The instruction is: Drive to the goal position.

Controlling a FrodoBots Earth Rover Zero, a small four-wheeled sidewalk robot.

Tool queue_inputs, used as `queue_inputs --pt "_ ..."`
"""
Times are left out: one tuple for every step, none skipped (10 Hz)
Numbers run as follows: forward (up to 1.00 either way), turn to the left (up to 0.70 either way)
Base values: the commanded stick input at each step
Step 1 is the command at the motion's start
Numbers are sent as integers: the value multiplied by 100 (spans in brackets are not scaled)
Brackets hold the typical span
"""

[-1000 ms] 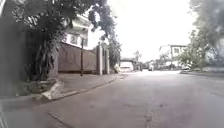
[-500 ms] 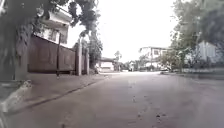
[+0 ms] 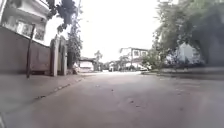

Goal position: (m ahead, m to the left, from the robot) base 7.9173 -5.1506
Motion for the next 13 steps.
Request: queue_inputs --pt "100 0" --pt "100 0" --pt "100 -26" --pt "100 -38" --pt "100 -40" --pt "100 -25" --pt "100 -6" --pt "100 0" --pt "100 0" --pt "100 -32" --pt "100 -34" --pt "100 -27" --pt "100 0"
